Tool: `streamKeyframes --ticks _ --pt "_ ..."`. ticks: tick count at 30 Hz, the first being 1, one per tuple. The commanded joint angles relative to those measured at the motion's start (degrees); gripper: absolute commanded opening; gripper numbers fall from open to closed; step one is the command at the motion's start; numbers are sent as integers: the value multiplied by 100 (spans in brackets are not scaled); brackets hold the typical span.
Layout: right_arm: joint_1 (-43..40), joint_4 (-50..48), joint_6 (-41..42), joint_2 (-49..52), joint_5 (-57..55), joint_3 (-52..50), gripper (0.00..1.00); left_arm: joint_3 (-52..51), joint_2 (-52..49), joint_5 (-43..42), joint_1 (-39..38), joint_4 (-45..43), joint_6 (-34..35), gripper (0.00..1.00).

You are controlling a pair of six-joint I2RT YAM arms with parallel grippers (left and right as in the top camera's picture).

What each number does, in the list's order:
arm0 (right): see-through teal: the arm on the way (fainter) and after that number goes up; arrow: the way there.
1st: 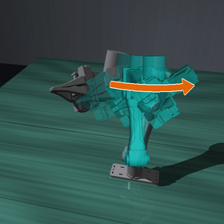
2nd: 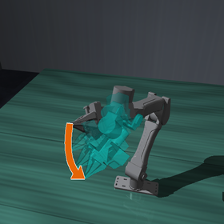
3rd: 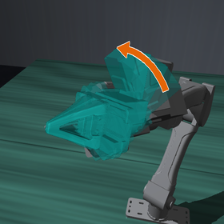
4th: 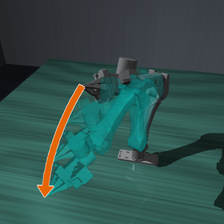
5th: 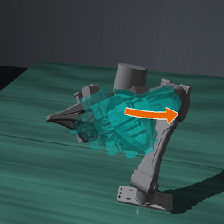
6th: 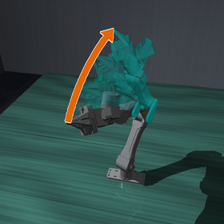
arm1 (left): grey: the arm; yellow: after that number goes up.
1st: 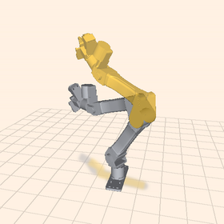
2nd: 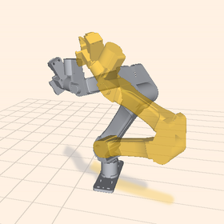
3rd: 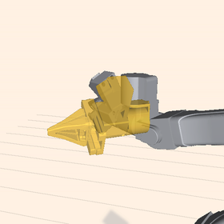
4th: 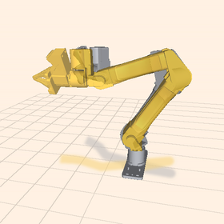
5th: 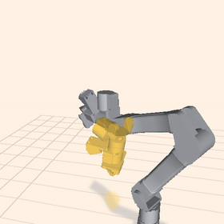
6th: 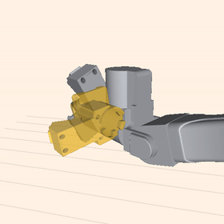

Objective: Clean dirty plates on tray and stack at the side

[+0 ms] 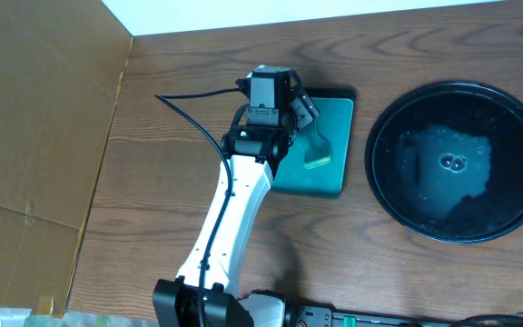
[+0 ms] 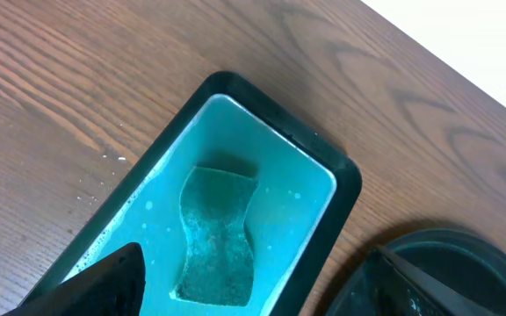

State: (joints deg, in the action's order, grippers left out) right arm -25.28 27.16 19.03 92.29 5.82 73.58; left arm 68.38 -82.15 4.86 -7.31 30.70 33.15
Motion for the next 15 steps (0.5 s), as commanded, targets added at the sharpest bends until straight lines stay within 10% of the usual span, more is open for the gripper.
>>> streamKeyframes --ticks 1,15 --pt "-50 826 319 -979 7 42 99 52 -4 50 24 13 -13 80" --pt "713 1930 367 -4435 815 -2380 99 52 -4 50 24 13 -13 80"
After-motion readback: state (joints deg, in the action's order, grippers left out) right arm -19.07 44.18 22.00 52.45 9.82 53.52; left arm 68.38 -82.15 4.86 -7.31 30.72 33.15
